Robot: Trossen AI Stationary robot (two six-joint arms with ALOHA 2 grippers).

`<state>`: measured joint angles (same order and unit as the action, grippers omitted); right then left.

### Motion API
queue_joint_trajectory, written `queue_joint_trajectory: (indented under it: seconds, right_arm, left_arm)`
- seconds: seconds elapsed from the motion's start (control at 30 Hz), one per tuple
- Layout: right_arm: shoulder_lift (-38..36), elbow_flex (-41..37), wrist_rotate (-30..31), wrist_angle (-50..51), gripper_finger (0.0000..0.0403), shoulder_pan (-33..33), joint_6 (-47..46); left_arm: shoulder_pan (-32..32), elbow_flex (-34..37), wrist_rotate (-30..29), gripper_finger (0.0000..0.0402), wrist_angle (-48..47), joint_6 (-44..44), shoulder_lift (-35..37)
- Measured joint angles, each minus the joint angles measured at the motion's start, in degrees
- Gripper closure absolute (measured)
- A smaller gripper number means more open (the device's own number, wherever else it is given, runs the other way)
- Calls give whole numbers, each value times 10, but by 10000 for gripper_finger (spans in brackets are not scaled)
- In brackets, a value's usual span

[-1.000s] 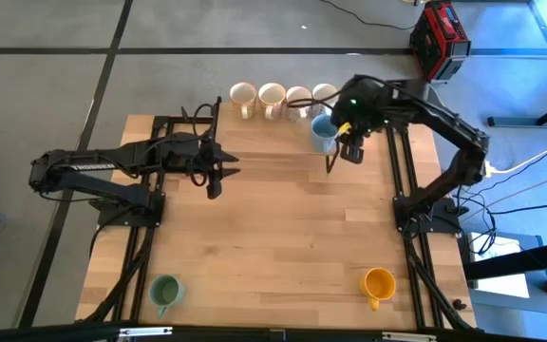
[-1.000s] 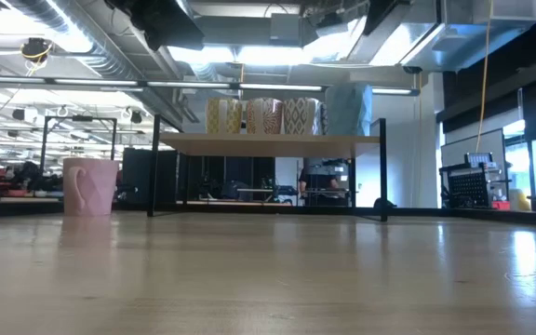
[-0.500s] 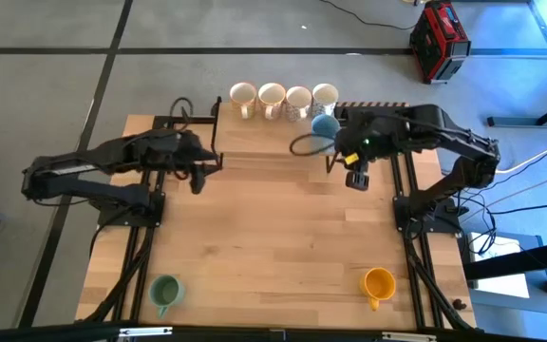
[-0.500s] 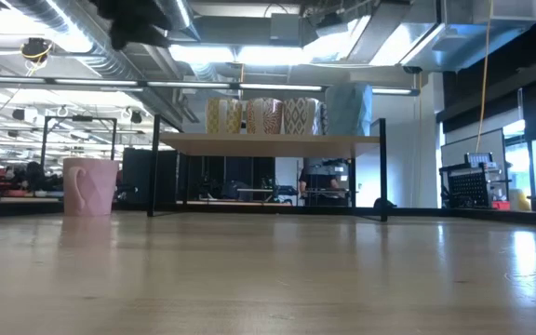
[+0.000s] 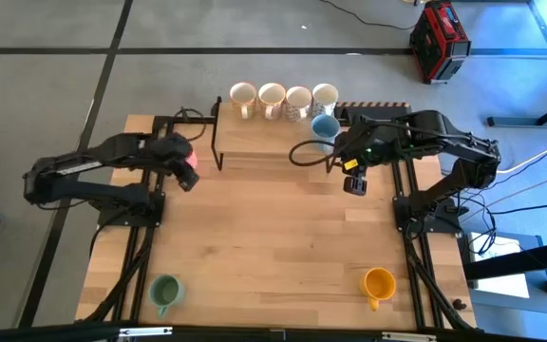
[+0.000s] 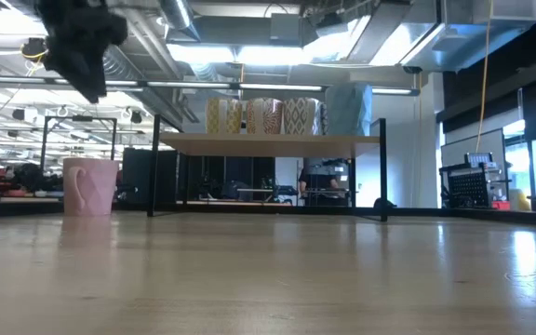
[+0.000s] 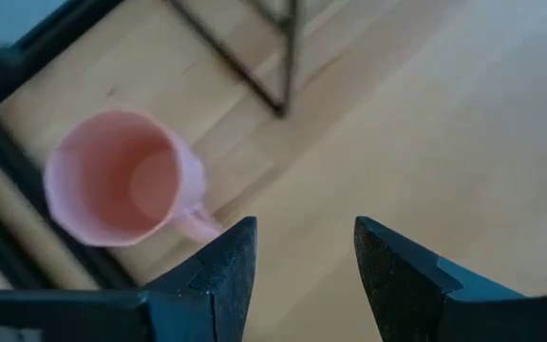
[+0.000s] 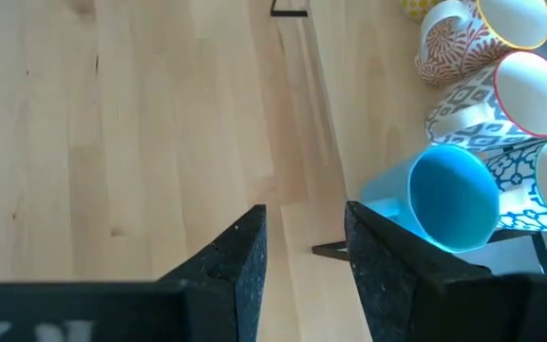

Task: Place coffee mugs
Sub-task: Put the pink mug on the shelf

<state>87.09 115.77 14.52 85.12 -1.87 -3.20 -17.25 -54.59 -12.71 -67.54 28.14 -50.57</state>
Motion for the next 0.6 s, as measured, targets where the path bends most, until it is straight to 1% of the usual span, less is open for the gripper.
queue_joint_trajectory:
  seconds: [0.07, 0.3, 0.37, 0.43, 0.5, 0.6]
  right_arm:
    - [0, 0, 0, 0, 270, 0, -1]
    - [0, 0, -5, 0, 270, -1, -33]
    - [0, 0, -10, 0, 270, -10, -43]
    - [0, 0, -3, 0, 270, -22, -44]
    - [0, 0, 12, 0, 270, -39, -46]
    - [0, 0, 35, 0, 270, -61, -55]
  left_arm:
    - [-28, 0, -2, 229, -2, -11, -31]
    - [-110, 0, 8, 229, -8, -152, -133]
    - [-130, 0, 12, 229, -7, -185, -147]
    - [-148, 0, 22, 229, -2, -210, -158]
    - [-163, 0, 36, 229, 0, -221, -168]
    - [-179, 0, 60, 229, -1, -215, -170]
